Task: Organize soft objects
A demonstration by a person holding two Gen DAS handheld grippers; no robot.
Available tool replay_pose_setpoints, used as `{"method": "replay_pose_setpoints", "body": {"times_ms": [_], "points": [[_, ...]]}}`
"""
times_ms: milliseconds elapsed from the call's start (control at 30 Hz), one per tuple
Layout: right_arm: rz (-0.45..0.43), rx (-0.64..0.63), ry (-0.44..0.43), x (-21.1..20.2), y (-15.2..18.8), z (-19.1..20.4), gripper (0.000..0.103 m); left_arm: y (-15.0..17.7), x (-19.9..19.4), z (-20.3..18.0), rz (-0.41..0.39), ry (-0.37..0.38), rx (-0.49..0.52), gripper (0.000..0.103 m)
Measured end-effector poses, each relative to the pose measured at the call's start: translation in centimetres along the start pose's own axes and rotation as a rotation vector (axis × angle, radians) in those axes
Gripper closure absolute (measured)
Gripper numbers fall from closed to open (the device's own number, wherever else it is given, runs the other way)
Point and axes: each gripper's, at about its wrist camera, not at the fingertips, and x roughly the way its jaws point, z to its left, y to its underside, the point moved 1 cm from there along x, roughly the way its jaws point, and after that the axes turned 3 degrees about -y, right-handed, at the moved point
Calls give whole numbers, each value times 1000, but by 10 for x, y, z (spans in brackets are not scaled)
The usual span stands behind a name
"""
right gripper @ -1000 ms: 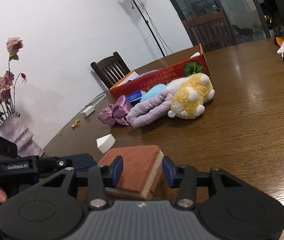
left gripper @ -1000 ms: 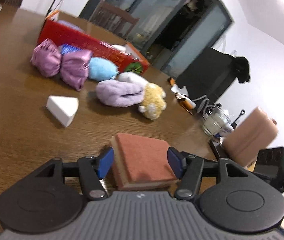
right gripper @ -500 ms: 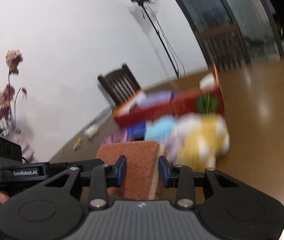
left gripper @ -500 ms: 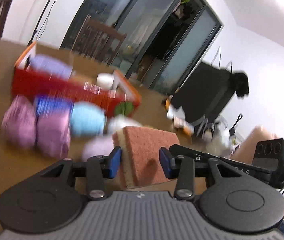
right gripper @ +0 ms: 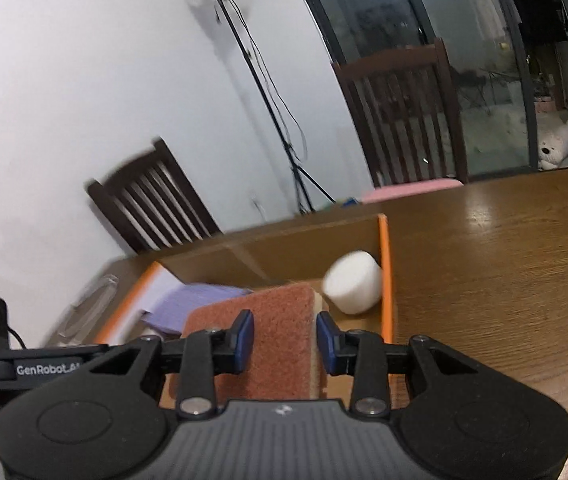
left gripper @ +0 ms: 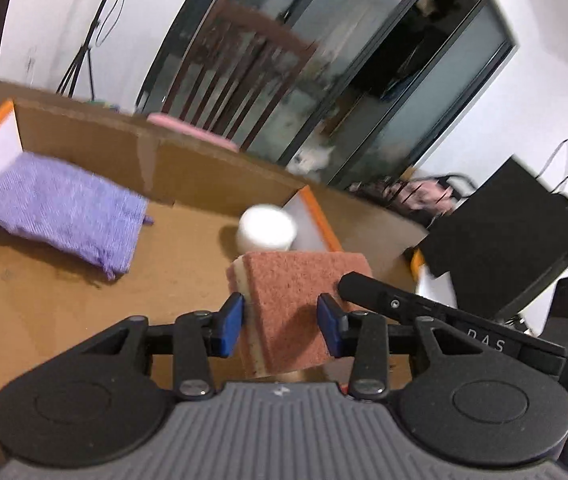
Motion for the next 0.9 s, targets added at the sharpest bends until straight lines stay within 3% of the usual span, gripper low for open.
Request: {"method": "replay_pose_setpoints", "body": {"times_ms": [100, 267, 433, 567, 733, 900], "points": [[42, 9, 29, 15, 4, -6, 69, 5, 12, 6, 36, -13, -7, 62], [58, -95, 137, 20, 16, 6, 63, 15, 23, 3, 77, -5, 21, 60], [56, -139, 171, 13, 19, 11, 59, 8, 7, -1, 29, -41, 33, 48], [25, -173, 189, -6, 15, 21, 56, 4, -31, -13, -29, -49, 94, 44], [-47, -219, 170, -54, 3, 43, 49, 6, -94, -37, -140, -110, 218, 36], [-153, -289, 172, -114, -3, 69, 40, 25, -165, -55, -289, -228, 359, 25]]}}
